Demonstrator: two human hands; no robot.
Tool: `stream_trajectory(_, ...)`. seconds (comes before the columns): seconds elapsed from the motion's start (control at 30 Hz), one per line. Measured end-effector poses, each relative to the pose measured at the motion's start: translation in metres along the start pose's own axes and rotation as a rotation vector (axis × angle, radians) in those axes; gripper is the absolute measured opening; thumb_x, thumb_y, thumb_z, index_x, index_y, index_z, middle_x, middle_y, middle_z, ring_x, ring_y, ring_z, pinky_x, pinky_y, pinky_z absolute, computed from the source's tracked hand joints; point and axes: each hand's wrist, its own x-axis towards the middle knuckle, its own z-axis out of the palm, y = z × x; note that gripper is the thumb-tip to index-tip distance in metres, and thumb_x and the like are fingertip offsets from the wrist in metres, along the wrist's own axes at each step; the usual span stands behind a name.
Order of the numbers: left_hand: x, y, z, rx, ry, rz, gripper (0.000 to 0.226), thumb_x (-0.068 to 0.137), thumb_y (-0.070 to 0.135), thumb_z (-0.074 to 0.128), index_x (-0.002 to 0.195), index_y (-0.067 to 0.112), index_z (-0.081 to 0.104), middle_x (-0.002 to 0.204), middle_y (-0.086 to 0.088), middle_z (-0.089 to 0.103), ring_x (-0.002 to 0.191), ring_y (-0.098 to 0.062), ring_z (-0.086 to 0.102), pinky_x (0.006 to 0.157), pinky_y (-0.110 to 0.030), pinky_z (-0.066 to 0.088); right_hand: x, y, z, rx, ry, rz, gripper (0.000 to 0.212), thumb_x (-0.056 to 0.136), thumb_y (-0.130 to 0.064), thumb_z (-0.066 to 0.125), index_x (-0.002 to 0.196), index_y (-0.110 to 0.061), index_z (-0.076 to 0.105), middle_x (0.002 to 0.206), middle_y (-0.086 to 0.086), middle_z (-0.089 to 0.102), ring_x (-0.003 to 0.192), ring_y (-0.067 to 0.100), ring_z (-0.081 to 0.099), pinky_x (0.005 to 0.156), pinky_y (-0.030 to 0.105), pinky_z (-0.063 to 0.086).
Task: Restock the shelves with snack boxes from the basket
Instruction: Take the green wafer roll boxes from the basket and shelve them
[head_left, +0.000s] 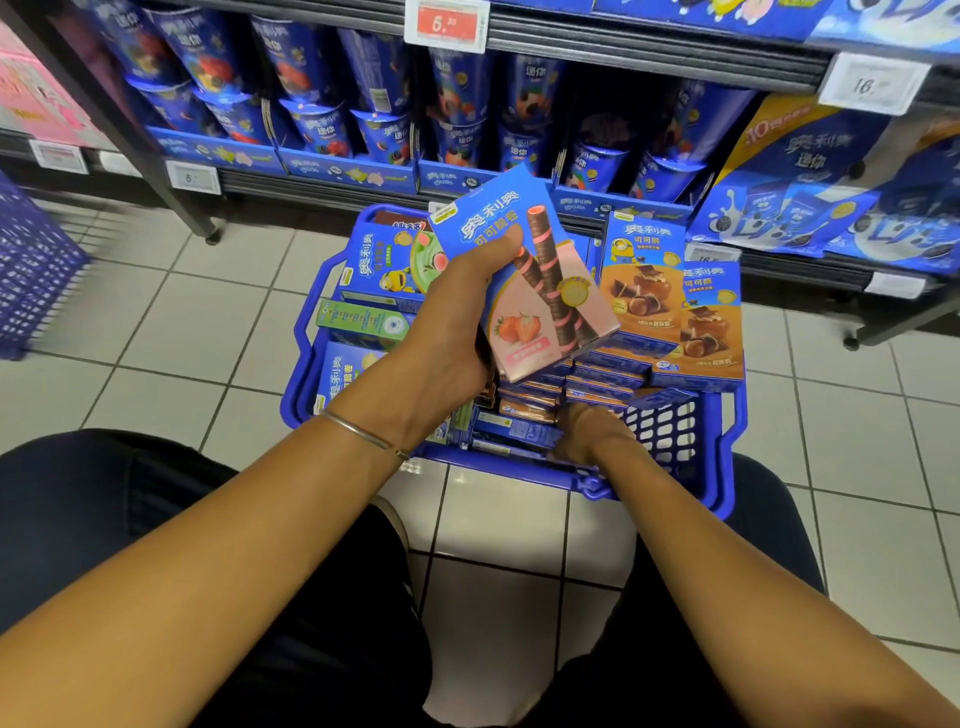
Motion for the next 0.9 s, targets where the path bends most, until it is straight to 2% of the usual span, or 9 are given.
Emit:
stream_trajectory(0.13,0.006,0.003,-0.004,-0.041,-0.04,0.011,0.036,0.107,0.037,0.056,0.129,0.009,0.064,0.129,-0.023,0.069,0.133,-0.046,0.06,0.114,-0.064,0.046,-0.015,0.0,-0.011,0.184,0.092,-0.151,0.038,0.081,-0.044,0.073,0.106,-0.017,0.065,0.106,0.006,0.07,0.102,0.031,0.065,0.079,0.037,0.053)
stream_trajectory(0.2,0.007,0.008,-0.003,-0.045,-0.048,0.036,0.037,0.107,0.038,0.055,0.127,0.008,0.064,0.121,-0.022,0.07,0.129,-0.047,0.063,0.112,-0.066,0.047,-0.031,0.001,-0.019,0.325,0.157,-0.235,0.034,0.076,-0.053,0.075,0.087,-0.025,0.059,0.081,-0.006,0.066,0.081,0.02,0.064,0.059,0.032,0.043)
stream_trajectory(0.27,0.008,0.014,0.0,-0.042,-0.015,0.08,0.046,0.106,0.038,0.058,0.132,0.001,0.063,0.128,-0.024,0.069,0.13,-0.046,0.063,0.113,-0.066,0.046,-0.049,0.004,-0.028,0.449,0.247,-0.307,0.034,0.076,-0.056,0.073,0.086,-0.028,0.055,0.07,-0.01,0.063,0.064,0.008,0.059,0.054,0.03,0.039)
stream_trajectory(0.37,0.012,0.025,0.0,-0.066,0.052,0.194,0.055,0.104,0.033,0.063,0.145,-0.003,0.056,0.148,-0.028,0.058,0.129,-0.045,0.063,0.113,-0.067,0.046,-0.073,0.008,-0.04,0.759,0.411,-0.439,0.02,0.081,-0.048,0.07,0.089,-0.031,0.06,0.085,-0.009,0.069,0.071,0.01,0.064,0.063,0.03,0.049)
stream_trajectory(0.43,0.015,0.033,-0.002,-0.092,0.066,0.28,0.043,0.103,0.029,0.064,0.136,0.0,0.063,0.14,-0.026,0.064,0.124,-0.044,0.065,0.109,-0.069,0.048,-0.086,0.007,-0.047,1.031,0.486,-0.499,0.008,0.084,-0.039,0.064,0.083,-0.03,0.063,0.089,-0.009,0.069,0.08,0.012,0.067,0.065,0.026,0.05)
stream_trajectory(0.57,0.018,0.046,-0.007,-0.101,0.094,0.348,0.028,0.105,0.035,0.063,0.121,0.011,0.064,0.128,-0.025,0.067,0.119,-0.042,0.066,0.11,-0.071,0.046,-0.098,-0.004,-0.067,1.494,0.639,-0.485,0.019,0.073,-0.039,0.056,0.072,-0.02,0.055,0.08,0.007,0.053,0.075,0.023,0.05,0.062,0.03,0.039)
stream_trajectory(0.67,0.014,0.055,-0.012,-0.092,0.232,0.405,0.031,0.103,0.038,0.068,0.117,0.011,0.065,0.122,-0.02,0.072,0.111,-0.038,0.072,0.103,-0.067,0.053,-0.101,-0.009,-0.079,1.688,0.629,-0.425,0.021,0.072,-0.037,0.058,0.071,-0.017,0.051,0.083,0.015,0.046,0.083,0.029,0.044,0.073,0.038,0.036)
stream_trajectory(0.77,0.015,0.061,-0.018,-0.066,0.353,0.508,0.024,0.101,0.033,0.072,0.11,0.011,0.068,0.105,-0.011,0.074,0.093,-0.027,0.074,0.09,-0.055,0.063,-0.104,-0.011,-0.079,1.851,0.599,-0.441,0.024,0.083,-0.03,0.052,0.062,-0.024,0.062,0.075,0.001,0.064,0.075,0.021,0.062,0.07,0.029,0.049)
stream_trajectory(0.9,0.025,0.052,-0.023,0.061,0.433,0.544,0.043,0.099,0.034,0.074,0.123,-0.001,0.067,0.114,-0.012,0.079,0.1,-0.027,0.078,0.08,-0.046,0.067,-0.109,-0.026,-0.086,2.084,0.52,-0.524,0.032,0.094,-0.029,0.047,0.072,-0.026,0.071,0.084,-0.004,0.073,0.082,0.017,0.071,0.074,0.029,0.056)
